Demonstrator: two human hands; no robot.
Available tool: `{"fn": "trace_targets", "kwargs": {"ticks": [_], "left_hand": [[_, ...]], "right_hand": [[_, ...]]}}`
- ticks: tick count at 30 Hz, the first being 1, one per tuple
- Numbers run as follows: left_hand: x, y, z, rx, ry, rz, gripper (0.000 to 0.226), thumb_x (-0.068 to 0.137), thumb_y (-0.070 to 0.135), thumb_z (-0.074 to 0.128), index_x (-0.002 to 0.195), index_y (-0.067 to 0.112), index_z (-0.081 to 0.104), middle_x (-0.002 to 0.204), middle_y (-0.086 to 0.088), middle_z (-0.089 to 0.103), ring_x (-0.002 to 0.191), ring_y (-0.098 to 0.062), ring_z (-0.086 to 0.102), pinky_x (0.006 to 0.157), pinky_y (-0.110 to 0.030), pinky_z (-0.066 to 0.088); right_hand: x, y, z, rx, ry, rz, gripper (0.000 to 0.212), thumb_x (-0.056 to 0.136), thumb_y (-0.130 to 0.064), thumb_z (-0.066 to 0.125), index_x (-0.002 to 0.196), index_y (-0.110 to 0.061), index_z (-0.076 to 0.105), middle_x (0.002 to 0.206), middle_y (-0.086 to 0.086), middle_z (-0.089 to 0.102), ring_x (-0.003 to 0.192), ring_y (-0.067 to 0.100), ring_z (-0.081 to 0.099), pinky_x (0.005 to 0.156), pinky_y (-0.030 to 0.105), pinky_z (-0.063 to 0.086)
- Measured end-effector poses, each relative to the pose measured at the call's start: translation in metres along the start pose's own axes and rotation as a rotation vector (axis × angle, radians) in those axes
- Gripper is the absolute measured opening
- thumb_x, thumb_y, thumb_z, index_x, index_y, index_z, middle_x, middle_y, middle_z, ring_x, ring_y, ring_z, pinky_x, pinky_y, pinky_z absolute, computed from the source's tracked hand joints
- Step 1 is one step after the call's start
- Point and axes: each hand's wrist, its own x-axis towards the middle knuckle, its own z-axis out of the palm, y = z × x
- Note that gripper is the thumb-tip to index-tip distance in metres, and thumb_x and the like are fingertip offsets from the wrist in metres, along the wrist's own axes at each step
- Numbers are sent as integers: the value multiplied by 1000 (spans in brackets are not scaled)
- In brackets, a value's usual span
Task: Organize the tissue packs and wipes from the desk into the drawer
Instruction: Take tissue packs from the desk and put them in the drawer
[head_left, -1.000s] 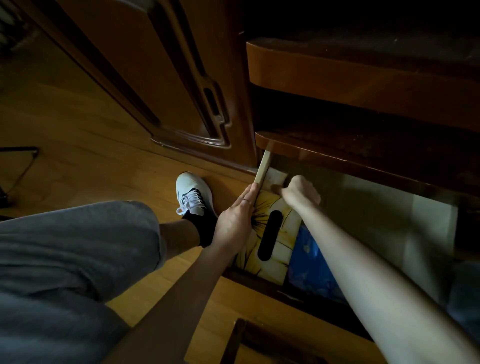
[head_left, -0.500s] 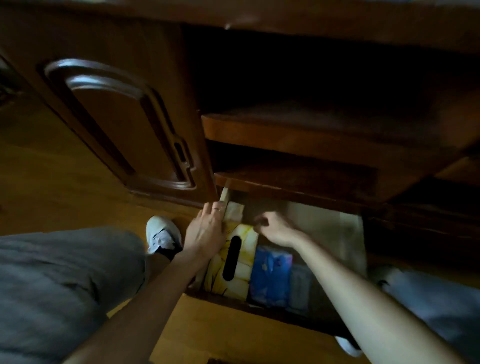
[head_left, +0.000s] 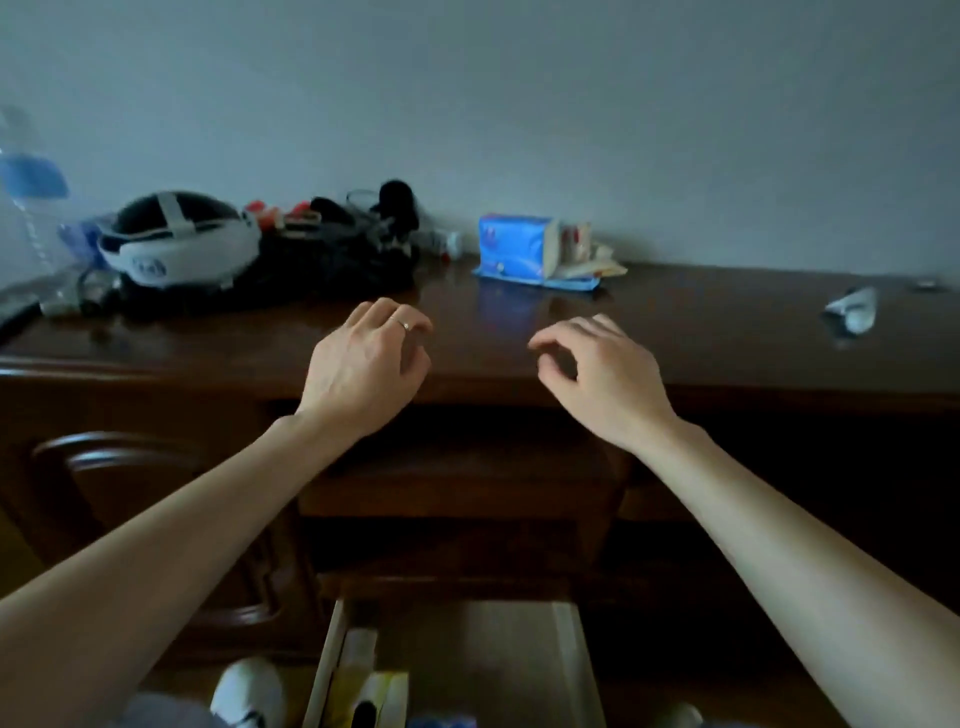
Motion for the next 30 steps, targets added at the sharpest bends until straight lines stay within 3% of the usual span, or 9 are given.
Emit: {"fn": "trace_targets", "kwargs": {"ticks": [4, 7, 10, 13, 16, 19, 24, 28, 30], "left_hand": [[51, -6, 24, 7, -204, -78, 30, 92, 32, 59, 121, 27, 64, 125, 2, 59, 118, -22, 52, 80, -38, 51], [76, -14, 55, 29, -312, -86, 33, 91, 36, 59, 123, 29, 62, 126, 2, 57, 121, -22, 51, 86, -39, 50], [101, -19, 85, 33, -364, -83, 32, 90, 37, 58, 121, 31, 61, 124, 4, 56, 120, -20, 53, 85, -37, 49], [138, -16, 109, -5, -327, -76, 41, 87, 37, 59, 128, 30, 58, 127, 2, 56, 120, -22, 54, 86, -38, 49], [185, -11, 137, -27, -286, -18, 60, 83, 32, 62, 141, 27, 48, 137, -2, 52, 128, -26, 48, 95, -41, 47], [234, -6, 167, -3, -285, 94, 77, 79, 32, 66, 150, 25, 35, 151, -2, 40, 139, -26, 36, 109, -41, 35], [293, -11, 236, 38, -388, 147, 95, 78, 74, 58, 156, 33, 21, 165, 4, 22, 152, -21, 14, 121, -54, 15], [320, -21, 277, 33, -329, 124, 88, 65, 95, 36, 123, 31, 53, 122, 3, 57, 117, -22, 50, 103, -43, 37], [334, -24, 287, 2, -279, 113, 76, 67, 91, 35, 107, 29, 54, 106, 3, 59, 102, -22, 52, 89, -39, 41]], "right_hand": [[31, 37, 7, -130, -403, 238, 44, 99, -57, 46, 133, -34, 63, 140, -9, 61, 130, 19, 52, 98, 38, 46], [32, 49, 29, -227, -266, 182, 44, 92, -64, 43, 104, -33, 72, 113, -11, 69, 111, 19, 62, 82, 35, 51], [57, 59, 35, -276, -188, 168, 44, 88, -62, 38, 76, -28, 64, 84, -8, 67, 86, 22, 68, 61, 32, 40], [89, 79, 41, -253, -229, 268, 40, 90, -58, 43, 78, -27, 66, 73, -7, 63, 80, 25, 69, 61, 34, 37], [122, 109, 57, -226, -176, 367, 26, 91, -52, 51, 97, -34, 69, 95, -8, 73, 92, 23, 69, 67, 34, 44], [159, 141, 77, -197, -142, 423, 33, 94, -47, 53, 122, -34, 63, 124, -5, 66, 115, 23, 62, 83, 38, 52], [240, 189, 120, -75, -3, 500, 57, 94, -44, 59, 145, -26, 42, 146, 6, 48, 133, 32, 48, 95, 44, 47], [307, 237, 150, 68, -46, 598, 90, 87, -53, 66, 159, -20, 21, 163, 9, 30, 147, 35, 31, 115, 46, 35], [324, 268, 165, 158, -145, 664, 85, 88, -54, 64, 157, -19, 29, 160, 11, 37, 146, 36, 35, 118, 46, 34]]}}
